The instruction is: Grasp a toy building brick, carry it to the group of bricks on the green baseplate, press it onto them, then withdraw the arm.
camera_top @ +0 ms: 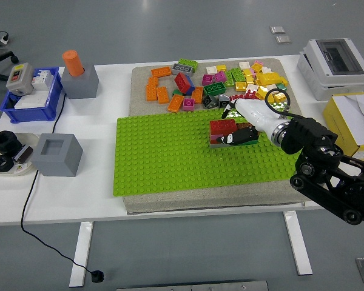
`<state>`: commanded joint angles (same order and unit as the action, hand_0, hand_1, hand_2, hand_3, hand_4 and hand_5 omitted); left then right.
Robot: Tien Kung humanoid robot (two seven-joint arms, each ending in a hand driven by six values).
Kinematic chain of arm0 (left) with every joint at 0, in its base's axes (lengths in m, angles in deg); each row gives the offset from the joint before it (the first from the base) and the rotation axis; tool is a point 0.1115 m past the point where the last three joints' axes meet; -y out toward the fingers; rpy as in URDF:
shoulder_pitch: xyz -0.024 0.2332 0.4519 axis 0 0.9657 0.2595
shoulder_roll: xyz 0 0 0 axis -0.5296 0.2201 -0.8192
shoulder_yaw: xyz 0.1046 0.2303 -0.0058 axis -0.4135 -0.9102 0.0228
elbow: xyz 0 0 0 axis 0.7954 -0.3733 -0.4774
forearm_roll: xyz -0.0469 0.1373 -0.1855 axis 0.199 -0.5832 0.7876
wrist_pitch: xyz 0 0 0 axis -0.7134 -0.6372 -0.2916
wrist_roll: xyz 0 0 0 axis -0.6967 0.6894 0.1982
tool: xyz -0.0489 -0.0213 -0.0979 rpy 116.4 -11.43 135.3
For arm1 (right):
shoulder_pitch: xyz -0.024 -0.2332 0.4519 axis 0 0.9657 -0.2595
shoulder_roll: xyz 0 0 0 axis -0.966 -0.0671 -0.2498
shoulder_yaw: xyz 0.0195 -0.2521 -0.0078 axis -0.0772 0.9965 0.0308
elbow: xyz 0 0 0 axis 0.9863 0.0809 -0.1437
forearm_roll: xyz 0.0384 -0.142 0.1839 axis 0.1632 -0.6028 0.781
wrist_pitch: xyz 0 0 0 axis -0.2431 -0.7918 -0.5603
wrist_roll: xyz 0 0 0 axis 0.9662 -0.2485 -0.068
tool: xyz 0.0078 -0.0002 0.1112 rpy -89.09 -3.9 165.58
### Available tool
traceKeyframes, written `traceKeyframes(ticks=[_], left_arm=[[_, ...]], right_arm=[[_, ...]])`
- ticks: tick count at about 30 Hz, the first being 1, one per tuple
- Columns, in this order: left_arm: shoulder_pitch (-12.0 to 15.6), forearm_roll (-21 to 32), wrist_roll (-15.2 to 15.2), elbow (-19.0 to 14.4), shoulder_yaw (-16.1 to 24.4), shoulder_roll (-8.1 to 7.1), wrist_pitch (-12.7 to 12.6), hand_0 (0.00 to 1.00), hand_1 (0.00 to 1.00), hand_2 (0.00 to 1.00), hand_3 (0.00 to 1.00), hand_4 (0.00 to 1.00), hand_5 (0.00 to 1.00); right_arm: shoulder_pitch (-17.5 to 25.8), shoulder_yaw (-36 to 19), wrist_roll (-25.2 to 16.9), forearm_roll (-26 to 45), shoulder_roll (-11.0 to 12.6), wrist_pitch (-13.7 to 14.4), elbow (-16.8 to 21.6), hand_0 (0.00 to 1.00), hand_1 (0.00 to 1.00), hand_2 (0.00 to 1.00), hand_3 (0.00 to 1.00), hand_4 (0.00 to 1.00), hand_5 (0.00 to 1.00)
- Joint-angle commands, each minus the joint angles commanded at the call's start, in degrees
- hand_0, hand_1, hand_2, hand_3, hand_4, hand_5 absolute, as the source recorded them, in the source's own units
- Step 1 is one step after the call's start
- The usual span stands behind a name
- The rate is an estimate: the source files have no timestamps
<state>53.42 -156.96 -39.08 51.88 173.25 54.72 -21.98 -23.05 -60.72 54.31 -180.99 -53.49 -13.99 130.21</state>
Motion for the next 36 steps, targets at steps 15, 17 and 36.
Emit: traceKeyframes(ticks=[15,17,36], left_arm=[[0.7,0.5,0.0,0.0,0.1,0.24,-0.2,0.635,0.623,0.579,0.585,0.647,0.220],[0.8,0.5,-0.1,0.0,0.2,0.25,-0.2,0.635,0.623,0.579,0.586,0.646,0.219],[1.2,1.4,0.0,0.0,-0.7,0.15,-0.5,0.634,0.623,0.578,0.585,0.642,0.220]], right_arm=[[9.3,-13.1,-8.3,6.4,0.0,9.2,1.0,0.833,0.791,0.822,0.726,0.899,0.399],[10.1,-14.3,-9.7,7.8,-0.1,10.4,0.8,0.792,0.762,0.811,0.763,0.894,0.391],[18.0,-23.4,-20.6,21.8,-0.5,18.8,0.9,0.626,0.652,0.719,0.732,0.875,0.351]])
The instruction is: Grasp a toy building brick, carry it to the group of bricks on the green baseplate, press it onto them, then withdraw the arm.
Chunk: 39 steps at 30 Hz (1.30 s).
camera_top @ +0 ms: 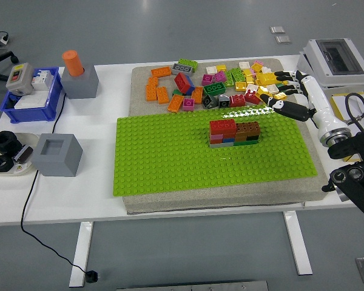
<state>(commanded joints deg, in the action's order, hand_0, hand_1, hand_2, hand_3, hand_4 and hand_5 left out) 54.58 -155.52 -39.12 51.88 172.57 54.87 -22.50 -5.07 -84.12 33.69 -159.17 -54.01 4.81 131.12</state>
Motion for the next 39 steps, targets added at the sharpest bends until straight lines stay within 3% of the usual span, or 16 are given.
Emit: traceKeyframes(ticks=[17,39], left_arm=[[0.2,-0.4,0.0,0.0,-0.1,-0.96,0.0,0.633,0.622,0.579,0.584,0.637,0.225],[0.4,0.0,0.4,0.0,-0.4,-0.99,0.1,0.632,0.580,0.566,0.584,0.633,0.227]], right_arm=[[4.3,-4.7,-1.1,2.6,0.2,0.1,0.9,0.612,0.643,0.714,0.712,0.863,0.312],[4.7,-6.3,-1.2,2.6,0.2,0.0,1.3,0.598,0.642,0.713,0.702,0.853,0.288]])
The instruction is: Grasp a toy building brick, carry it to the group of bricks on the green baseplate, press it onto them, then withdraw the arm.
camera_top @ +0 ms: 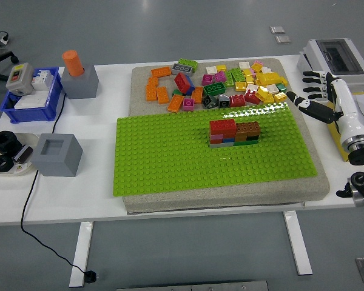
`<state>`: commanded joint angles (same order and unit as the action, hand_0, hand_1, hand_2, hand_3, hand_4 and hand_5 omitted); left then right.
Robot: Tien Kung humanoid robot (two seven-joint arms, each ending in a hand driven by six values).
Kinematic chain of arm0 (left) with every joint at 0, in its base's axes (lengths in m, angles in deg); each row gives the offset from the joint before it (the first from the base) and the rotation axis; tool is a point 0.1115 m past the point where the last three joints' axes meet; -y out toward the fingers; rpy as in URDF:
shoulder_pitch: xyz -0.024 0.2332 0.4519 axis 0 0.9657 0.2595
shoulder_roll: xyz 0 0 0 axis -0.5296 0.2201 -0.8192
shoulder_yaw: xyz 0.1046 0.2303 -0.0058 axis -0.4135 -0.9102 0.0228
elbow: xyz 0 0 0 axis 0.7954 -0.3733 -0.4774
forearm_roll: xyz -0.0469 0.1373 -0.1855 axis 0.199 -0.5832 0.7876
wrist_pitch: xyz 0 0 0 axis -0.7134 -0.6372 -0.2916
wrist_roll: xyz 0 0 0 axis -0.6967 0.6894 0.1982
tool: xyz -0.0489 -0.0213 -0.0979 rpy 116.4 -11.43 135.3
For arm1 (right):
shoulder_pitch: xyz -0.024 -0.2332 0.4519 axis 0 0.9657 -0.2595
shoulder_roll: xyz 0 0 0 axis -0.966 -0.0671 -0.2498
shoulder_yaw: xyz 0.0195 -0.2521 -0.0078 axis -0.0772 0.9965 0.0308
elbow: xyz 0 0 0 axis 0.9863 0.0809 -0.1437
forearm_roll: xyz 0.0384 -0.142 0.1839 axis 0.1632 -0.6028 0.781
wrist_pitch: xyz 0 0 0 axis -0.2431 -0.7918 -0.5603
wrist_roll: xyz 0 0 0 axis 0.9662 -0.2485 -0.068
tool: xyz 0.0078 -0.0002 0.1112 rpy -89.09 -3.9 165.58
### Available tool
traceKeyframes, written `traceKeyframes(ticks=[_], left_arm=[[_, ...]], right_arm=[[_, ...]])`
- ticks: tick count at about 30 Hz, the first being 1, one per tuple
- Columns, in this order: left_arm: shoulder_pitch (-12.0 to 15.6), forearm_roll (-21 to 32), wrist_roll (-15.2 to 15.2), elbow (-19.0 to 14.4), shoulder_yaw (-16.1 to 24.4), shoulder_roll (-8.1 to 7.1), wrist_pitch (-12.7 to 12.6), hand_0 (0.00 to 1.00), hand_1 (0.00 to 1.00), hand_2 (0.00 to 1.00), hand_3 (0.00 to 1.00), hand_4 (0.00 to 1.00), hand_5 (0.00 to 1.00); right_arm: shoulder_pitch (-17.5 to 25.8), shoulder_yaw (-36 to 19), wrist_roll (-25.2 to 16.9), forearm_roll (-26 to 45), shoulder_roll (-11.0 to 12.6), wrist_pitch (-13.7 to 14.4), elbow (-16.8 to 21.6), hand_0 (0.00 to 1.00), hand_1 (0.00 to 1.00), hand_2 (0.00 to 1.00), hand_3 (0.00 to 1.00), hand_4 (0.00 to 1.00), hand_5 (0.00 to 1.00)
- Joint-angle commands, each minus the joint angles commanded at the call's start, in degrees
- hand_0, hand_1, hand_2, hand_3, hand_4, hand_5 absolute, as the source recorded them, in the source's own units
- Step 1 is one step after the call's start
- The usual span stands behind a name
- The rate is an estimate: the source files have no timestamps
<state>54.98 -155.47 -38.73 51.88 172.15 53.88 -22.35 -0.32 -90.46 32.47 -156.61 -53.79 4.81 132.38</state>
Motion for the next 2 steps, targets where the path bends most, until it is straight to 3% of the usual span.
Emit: traceKeyframes(ticks=[2], left_arm=[[0.1,0.0,0.0,0.0,0.1,0.16,0.0,0.632,0.580,0.566,0.584,0.633,0.227]], right_arm=[[0.2,-0.1,0.1,-0.1,0.0,-0.1,0.0,0.598,0.642,0.713,0.702,0.853,0.288]])
